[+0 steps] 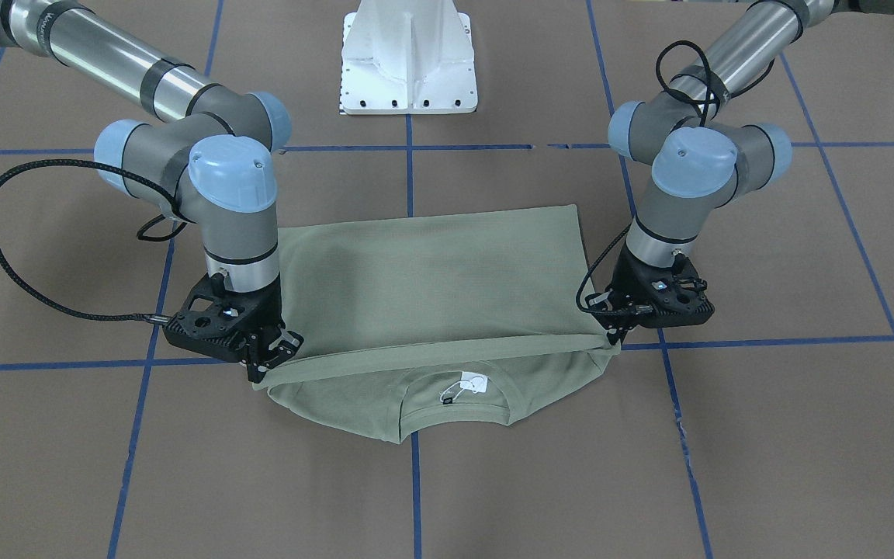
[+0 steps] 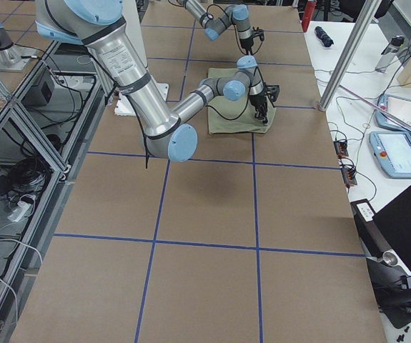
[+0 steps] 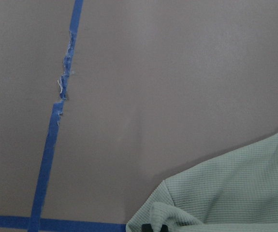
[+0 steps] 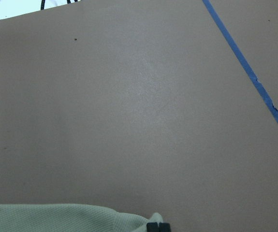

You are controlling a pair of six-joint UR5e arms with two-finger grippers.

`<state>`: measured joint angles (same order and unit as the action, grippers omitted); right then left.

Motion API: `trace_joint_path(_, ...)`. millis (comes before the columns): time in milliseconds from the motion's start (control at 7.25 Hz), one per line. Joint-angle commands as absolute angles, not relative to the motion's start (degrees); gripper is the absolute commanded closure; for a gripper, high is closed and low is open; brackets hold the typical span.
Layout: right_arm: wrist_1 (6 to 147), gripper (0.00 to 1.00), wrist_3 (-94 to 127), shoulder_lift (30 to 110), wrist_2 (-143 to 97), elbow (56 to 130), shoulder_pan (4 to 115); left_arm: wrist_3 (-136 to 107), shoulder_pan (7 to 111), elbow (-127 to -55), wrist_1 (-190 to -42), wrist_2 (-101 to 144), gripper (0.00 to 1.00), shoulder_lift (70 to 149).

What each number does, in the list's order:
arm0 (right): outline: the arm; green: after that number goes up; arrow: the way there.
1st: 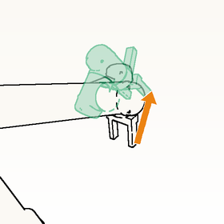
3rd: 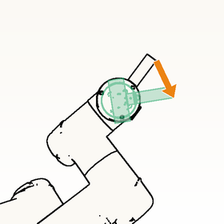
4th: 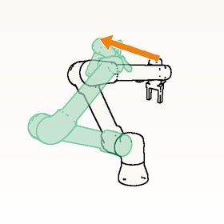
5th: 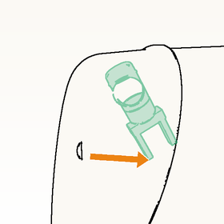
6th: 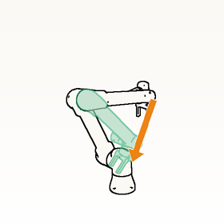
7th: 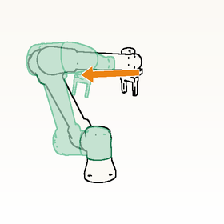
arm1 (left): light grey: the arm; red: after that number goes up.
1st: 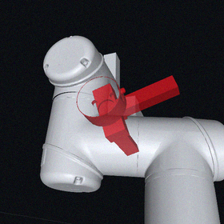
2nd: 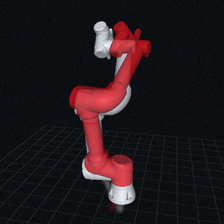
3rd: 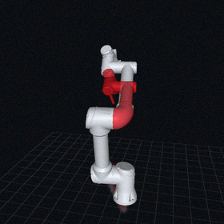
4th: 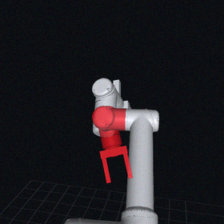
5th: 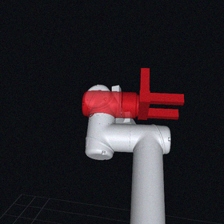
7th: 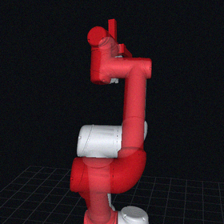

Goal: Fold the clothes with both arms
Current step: 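Draw the left gripper back toward the robot while the right gripper holds near the collar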

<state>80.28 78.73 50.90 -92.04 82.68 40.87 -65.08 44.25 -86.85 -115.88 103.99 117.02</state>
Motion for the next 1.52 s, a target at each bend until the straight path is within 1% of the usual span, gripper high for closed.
trace_joint_path(0,80.07,0.00,78.49,50.10,-92.19,81.73,40.25,-60.33,44.47,-89.36,-115.75,104.67,0.00,116.81)
trace_joint_path(276,80.07,0.00,70.80,51.49,-97.53,85.94,41.22,-58.53,43.95,-99.09,-115.66,104.85,0.00,111.04)
trace_joint_path(414,80.07,0.00,70.58,52.55,-97.65,87.70,41.22,-59.06,43.16,-104.19,-116.01,104.85,0.00,106.48)
trace_joint_path(552,80.07,0.00,70.58,52.73,-97.56,87.98,41.13,-60.98,40.20,-108.76,-116.10,104.42,0.00,101.74)
trace_joint_path(690,80.07,0.00,70.58,52.73,-97.56,87.98,41.13,-66.39,35.99,-109.68,-120.37,102.85,0.00,97.95)
trace_joint_path(828,79.98,0.00,70.66,52.73,-97.56,88.07,41.13,-71.49,30.73,-108.90,-128.24,98.13,0.03,94.17)
trace_joint_path(1104,79.98,0.00,70.66,52.65,-97.56,88.24,41.04,-79.07,25.42,-107.41,-130.69,95.37,0.27,93.95)
trace_joint_path(1242,79.98,0.00,70.66,52.65,-97.47,88.24,41.04,-80.58,24.10,-106.62,-130.87,93.71,0.35,94.22)
trace_joint_path(1380,79.98,0.00,70.66,52.56,-97.47,88.24,41.04,-81.38,23.73,-106.52,-130.87,93.60,0.39,94.83)
